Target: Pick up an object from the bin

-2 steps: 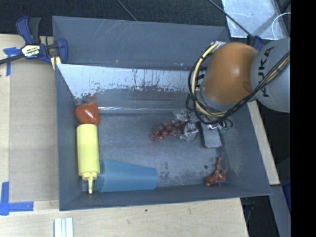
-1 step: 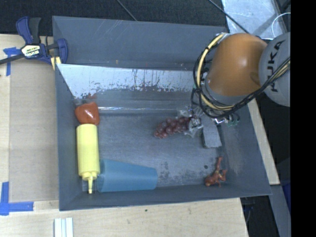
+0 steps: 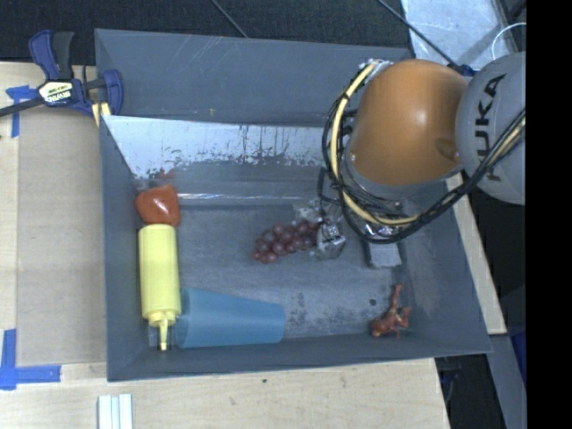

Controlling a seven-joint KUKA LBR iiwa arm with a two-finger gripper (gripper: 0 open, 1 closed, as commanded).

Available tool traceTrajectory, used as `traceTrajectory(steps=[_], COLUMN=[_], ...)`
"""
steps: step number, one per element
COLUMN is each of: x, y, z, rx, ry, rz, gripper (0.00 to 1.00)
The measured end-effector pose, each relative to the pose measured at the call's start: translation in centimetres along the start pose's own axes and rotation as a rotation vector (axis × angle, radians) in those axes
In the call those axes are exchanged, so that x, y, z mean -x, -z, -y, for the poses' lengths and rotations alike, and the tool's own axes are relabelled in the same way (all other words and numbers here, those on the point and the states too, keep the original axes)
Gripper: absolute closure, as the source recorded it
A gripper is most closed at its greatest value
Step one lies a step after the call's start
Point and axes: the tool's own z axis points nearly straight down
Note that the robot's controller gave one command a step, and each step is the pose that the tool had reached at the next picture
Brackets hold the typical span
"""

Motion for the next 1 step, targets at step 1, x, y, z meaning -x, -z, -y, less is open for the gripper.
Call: traceTrajectory(steps=[1], x=[0.54], y=[2.93], z=[2.19], rx=[0.002], ry=[0.022], rz=[-0.007], gripper=[1.0])
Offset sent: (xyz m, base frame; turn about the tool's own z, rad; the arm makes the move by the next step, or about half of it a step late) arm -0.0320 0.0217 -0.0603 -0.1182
